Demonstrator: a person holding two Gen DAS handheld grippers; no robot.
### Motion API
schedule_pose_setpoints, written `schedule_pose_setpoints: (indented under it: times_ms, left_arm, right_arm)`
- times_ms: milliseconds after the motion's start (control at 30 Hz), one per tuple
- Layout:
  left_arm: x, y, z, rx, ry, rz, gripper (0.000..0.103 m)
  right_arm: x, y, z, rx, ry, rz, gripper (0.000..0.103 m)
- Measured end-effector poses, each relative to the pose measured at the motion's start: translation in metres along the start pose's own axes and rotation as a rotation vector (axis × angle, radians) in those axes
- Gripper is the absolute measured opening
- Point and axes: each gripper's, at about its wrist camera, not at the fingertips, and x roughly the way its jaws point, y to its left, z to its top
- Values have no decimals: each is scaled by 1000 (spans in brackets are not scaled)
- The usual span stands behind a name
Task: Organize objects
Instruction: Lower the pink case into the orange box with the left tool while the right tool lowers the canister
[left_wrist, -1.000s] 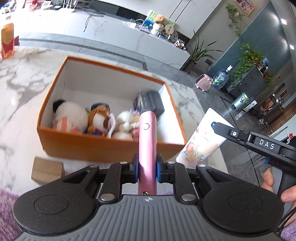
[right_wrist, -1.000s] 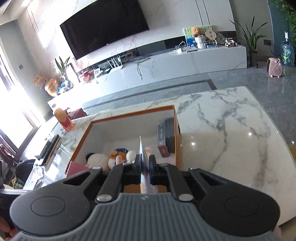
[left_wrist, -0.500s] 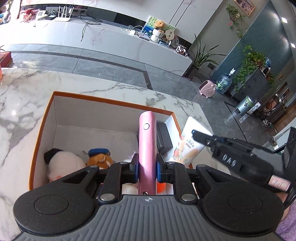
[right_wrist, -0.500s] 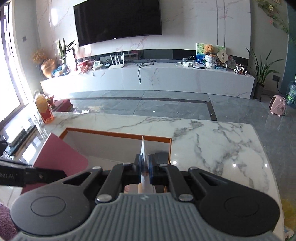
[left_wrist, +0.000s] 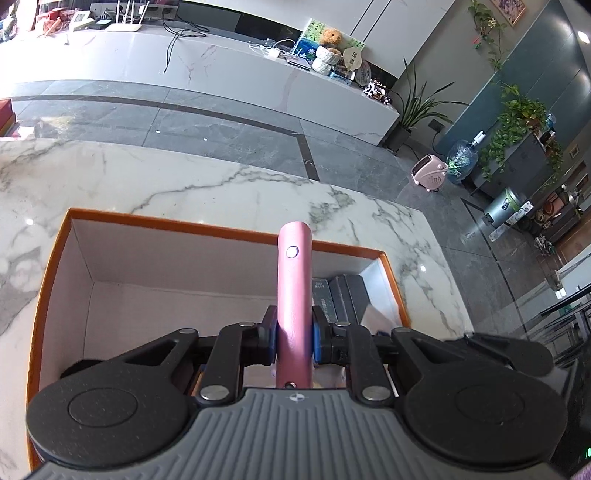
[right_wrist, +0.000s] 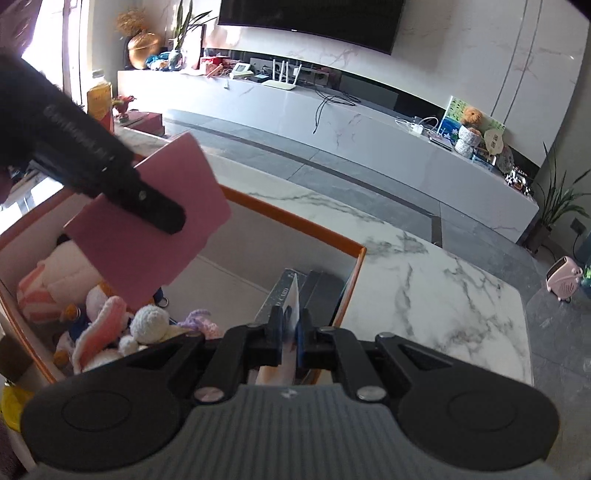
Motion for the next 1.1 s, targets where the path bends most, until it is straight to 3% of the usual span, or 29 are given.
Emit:
schedule_pose_setpoints:
  times_ms: [200,333,467,667,767,867,1100]
  left_arm:
    - [17,-8,8,21,-16,29,20]
    - [28,-11,8,32,1,49,20]
    - [39,-11,6,22,39,63,20]
    - [54,-10,6,3,75,84,20]
    - [58,-13,6,-4,73,102,20]
    - [57,-23,2,38,40,134,20]
    - [38,-19,-5,-19,-63,98,20]
  right_arm:
    - [0,12,-12,-111,-42,-49,8]
    - [-5,13,-15,-120,-91,-63,8]
    - [4,20,-18,-170,-36,-62,9]
    - [4,4,-10,-37,20,-35,11]
    - [-4,-8,-8,65,9,11,21]
    - [-16,-14,-8,160,-42,31,33]
    - [-27,-17,-14,291,-96,51,33]
